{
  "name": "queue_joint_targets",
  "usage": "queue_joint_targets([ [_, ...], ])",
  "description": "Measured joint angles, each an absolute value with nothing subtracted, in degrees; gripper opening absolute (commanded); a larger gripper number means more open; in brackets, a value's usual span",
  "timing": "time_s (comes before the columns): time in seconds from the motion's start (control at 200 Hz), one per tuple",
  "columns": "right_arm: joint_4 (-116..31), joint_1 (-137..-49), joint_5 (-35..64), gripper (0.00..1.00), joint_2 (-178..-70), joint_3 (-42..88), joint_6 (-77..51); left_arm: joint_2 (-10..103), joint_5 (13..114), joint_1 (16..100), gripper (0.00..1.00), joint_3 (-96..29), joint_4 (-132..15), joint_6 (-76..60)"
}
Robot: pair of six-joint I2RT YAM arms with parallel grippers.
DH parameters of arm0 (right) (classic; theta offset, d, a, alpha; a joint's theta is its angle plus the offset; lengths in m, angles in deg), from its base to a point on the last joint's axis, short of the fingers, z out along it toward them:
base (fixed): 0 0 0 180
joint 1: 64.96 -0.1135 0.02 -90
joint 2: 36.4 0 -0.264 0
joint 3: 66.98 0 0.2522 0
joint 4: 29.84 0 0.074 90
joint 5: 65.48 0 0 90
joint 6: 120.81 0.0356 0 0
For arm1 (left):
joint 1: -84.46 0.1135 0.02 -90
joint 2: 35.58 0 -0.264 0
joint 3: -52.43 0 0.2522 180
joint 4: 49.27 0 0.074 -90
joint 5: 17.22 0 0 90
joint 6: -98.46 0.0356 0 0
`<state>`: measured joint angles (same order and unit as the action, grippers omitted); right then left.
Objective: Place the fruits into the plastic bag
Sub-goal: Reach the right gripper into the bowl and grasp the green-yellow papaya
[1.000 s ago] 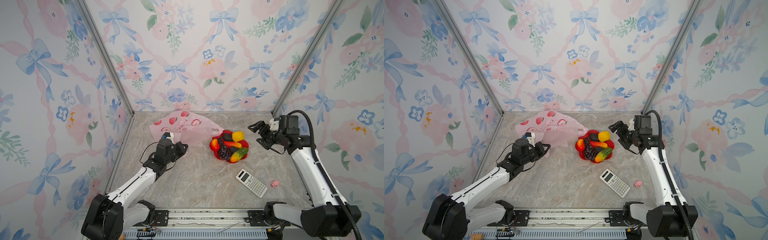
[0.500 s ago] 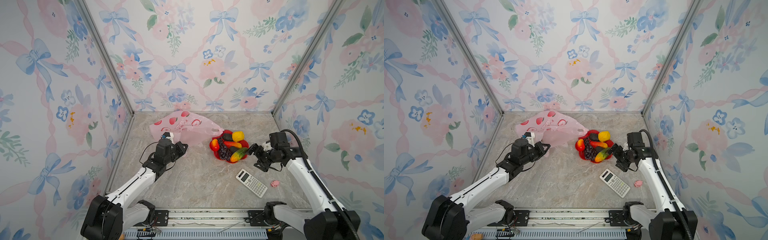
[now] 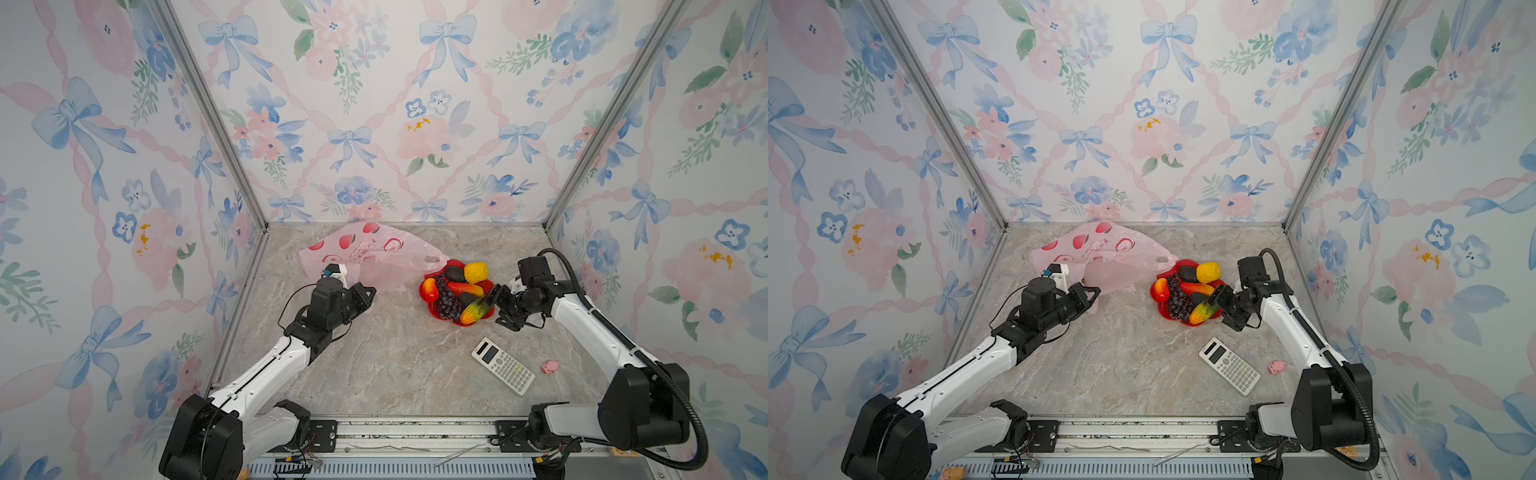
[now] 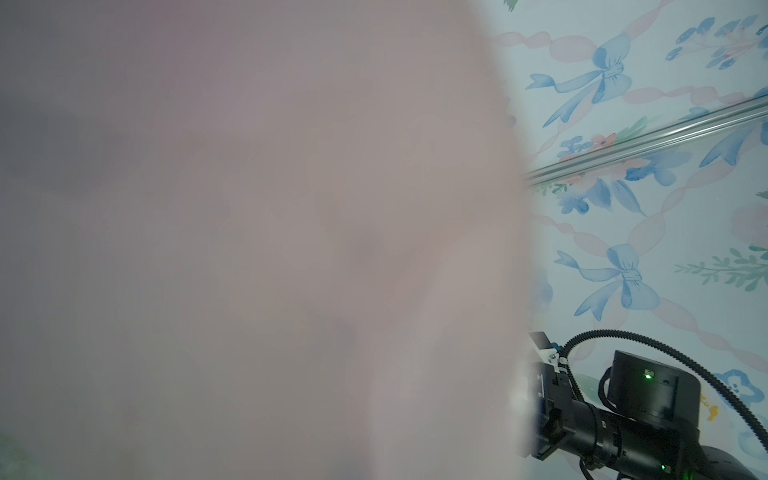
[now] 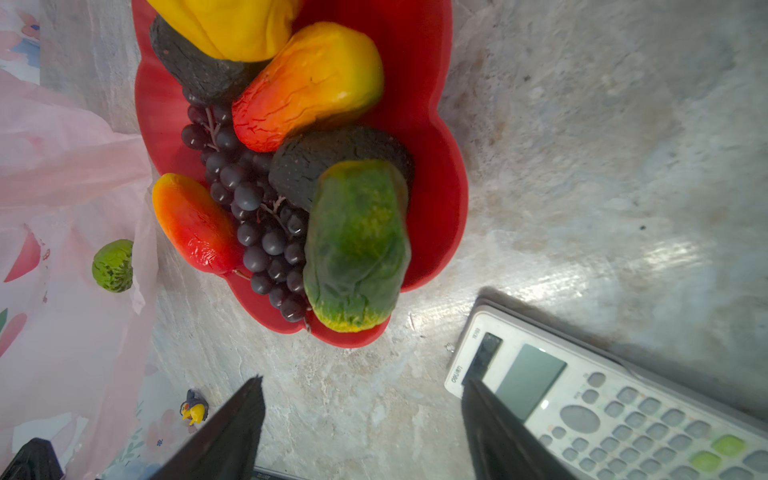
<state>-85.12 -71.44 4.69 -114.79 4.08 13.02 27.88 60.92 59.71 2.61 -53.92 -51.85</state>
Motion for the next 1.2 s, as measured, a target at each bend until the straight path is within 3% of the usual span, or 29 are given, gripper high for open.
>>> queue_joint_targets([
  [0.765, -77.8, -71.4, 4.9, 0.61, -125.4, 6.7, 12.7, 27.9, 61.4, 59.3, 0.00, 3.1, -53.9, -52.3],
  [0.97, -76.6, -71.5, 4.9, 0.52, -127.8, 7.7, 13.0, 27.9, 61.5, 59.3, 0.00, 3.2, -53.9, -52.3],
  [1.2, -75.9, -71.5, 4.8, 0.35, -128.3, 8.1, 13.3, 27.9, 61.5, 59.3, 0.00, 3.2, -53.9, -52.3],
])
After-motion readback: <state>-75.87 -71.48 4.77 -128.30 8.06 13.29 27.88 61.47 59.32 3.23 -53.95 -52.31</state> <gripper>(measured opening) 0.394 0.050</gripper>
